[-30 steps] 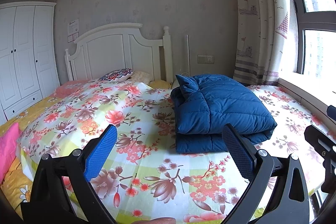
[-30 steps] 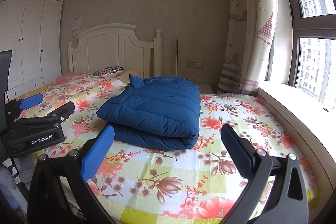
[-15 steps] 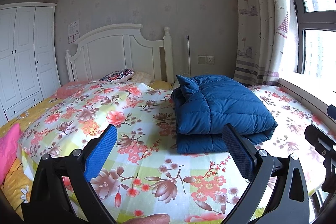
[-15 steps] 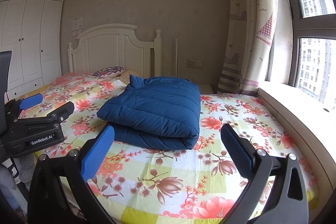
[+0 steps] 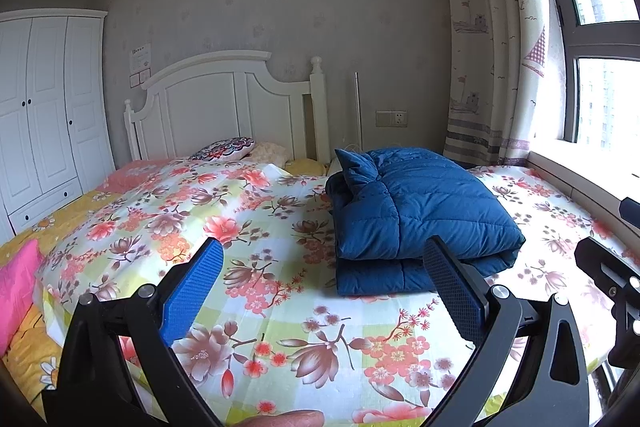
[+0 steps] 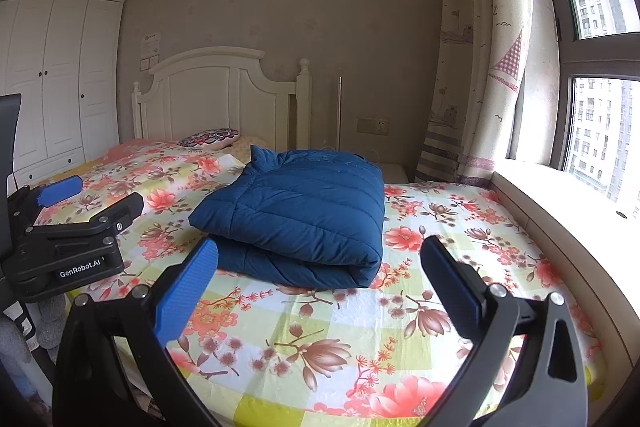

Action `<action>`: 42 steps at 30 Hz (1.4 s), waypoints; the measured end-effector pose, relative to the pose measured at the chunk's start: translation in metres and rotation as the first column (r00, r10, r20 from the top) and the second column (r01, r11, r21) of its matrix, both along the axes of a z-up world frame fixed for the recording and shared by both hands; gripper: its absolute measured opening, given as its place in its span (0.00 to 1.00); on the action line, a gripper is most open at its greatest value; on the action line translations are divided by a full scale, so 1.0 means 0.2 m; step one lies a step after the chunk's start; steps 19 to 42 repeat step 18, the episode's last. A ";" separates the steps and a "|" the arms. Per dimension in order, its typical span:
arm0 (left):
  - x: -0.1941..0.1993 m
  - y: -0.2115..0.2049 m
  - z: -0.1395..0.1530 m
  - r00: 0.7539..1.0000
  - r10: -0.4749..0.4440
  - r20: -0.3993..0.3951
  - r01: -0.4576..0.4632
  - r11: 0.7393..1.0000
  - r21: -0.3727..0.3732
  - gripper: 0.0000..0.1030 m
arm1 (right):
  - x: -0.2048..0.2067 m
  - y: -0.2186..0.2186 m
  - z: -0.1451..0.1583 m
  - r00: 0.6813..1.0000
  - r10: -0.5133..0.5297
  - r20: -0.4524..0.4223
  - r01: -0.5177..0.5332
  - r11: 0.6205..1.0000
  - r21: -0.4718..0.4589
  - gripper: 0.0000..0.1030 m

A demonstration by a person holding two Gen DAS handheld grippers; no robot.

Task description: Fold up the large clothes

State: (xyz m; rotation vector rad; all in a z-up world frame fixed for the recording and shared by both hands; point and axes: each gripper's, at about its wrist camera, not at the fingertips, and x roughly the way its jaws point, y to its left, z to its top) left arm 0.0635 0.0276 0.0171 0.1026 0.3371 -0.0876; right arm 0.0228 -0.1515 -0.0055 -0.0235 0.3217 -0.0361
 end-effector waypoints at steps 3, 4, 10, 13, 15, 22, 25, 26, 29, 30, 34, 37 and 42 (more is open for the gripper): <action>0.00 0.00 -0.01 1.000 -0.006 -0.003 0.006 1.000 0.001 0.95 | 0.00 0.00 -0.01 1.000 0.004 -0.005 -0.004 1.000 -0.001 0.98; 0.00 0.00 -0.01 1.000 -0.010 -0.005 0.010 1.000 0.001 0.95 | 0.01 0.00 -0.01 1.000 0.005 -0.008 -0.005 1.000 -0.001 0.98; 0.04 -0.03 -0.07 0.998 -0.058 -0.028 0.058 0.998 0.002 0.95 | 0.05 -0.04 -0.08 0.999 0.004 -0.054 -0.003 1.000 0.005 0.98; 0.16 -0.02 -0.13 0.989 -0.084 -0.121 0.088 0.996 0.030 0.96 | 0.11 -0.11 -0.14 0.995 -0.012 -0.103 0.015 0.999 0.034 0.98; 0.29 0.05 -0.18 0.976 -0.068 -0.207 0.073 0.997 0.020 0.96 | 0.16 -0.20 -0.18 0.989 -0.034 -0.144 0.044 0.997 0.062 0.98; 0.46 0.21 -0.22 0.966 0.018 -0.260 -0.012 1.000 0.024 0.96 | 0.24 -0.37 -0.21 0.977 -0.084 -0.195 0.101 0.992 0.080 0.98; 0.46 0.21 -0.22 0.966 0.018 -0.260 -0.012 1.000 0.024 0.96 | 0.24 -0.37 -0.21 0.977 -0.084 -0.195 0.101 0.992 0.080 0.98; 0.46 0.21 -0.22 0.966 0.018 -0.260 -0.012 1.000 0.024 0.96 | 0.24 -0.37 -0.21 0.977 -0.084 -0.195 0.101 0.992 0.080 0.98; 0.46 0.21 -0.22 0.966 0.018 -0.260 -0.012 1.000 0.024 0.96 | 0.24 -0.37 -0.21 0.977 -0.084 -0.195 0.101 0.992 0.080 0.98; 0.46 0.21 -0.22 0.966 0.018 -0.260 -0.012 1.000 0.024 0.96 | 0.24 -0.37 -0.21 0.977 -0.084 -0.195 0.101 0.992 0.080 0.98; 0.46 0.21 -0.22 0.966 0.018 -0.260 -0.012 1.000 0.024 0.96 | 0.24 -0.37 -0.21 0.977 -0.084 -0.195 0.101 0.992 0.080 0.98; 0.46 0.21 -0.22 0.966 0.018 -0.260 -0.012 1.000 0.024 0.96 | 0.24 -0.37 -0.21 0.977 -0.084 -0.195 0.101 0.992 0.080 0.98; 0.46 0.21 -0.22 0.966 0.018 -0.260 -0.012 1.000 0.024 0.96 | 0.24 -0.37 -0.21 0.977 -0.084 -0.195 0.101 0.992 0.080 0.98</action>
